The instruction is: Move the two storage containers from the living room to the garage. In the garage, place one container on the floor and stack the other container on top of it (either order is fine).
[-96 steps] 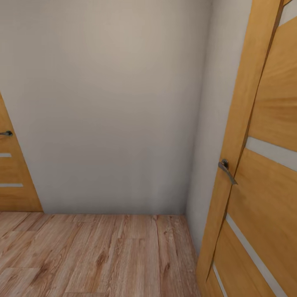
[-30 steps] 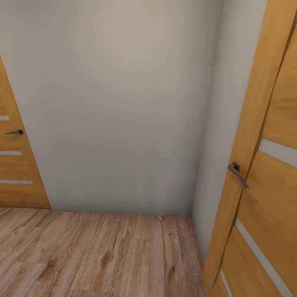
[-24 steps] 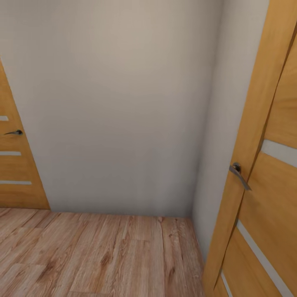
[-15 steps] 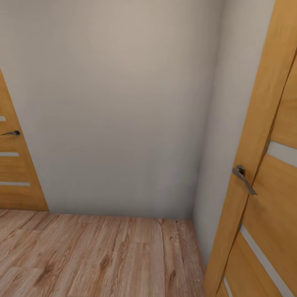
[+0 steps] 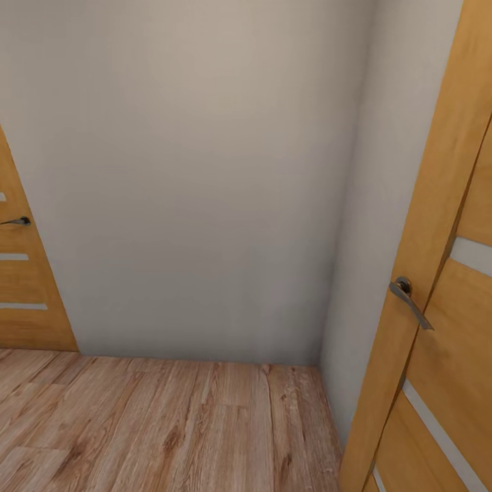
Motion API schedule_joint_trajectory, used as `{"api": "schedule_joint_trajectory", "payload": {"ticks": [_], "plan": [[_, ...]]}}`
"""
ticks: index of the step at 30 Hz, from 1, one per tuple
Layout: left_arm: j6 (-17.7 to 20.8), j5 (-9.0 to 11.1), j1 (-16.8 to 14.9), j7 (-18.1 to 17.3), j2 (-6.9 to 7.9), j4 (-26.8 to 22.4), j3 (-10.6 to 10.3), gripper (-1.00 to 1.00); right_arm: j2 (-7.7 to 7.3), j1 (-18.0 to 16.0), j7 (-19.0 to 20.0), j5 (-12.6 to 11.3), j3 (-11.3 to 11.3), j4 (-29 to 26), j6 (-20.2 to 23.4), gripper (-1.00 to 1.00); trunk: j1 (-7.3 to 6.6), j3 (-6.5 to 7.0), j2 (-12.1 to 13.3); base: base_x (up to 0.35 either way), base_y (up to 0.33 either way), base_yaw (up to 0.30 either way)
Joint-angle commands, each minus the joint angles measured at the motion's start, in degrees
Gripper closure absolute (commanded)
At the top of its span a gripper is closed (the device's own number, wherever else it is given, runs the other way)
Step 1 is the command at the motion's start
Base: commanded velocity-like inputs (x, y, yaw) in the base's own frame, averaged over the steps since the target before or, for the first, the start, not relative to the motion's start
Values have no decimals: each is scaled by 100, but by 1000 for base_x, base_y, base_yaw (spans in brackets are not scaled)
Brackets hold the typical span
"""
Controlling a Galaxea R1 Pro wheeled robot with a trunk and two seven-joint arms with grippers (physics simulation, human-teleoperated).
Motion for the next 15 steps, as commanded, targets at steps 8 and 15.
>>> {"api": "schedule_joint_trajectory", "payload": {"ticks": [8, 15], "plan": [[-33, -3, -10, 18, 4, 21, 2, -100, 4, 3, -16, 57, -31, -11, -5, -100, 0, -5, -3, 0, 0, 0], [-33, -2, -10, 18, 7, 20, 2, -100, 4, 3, -15, 57, -31, -11, -5, -100, 0, -5, -3, 28, 0, 0]]}}
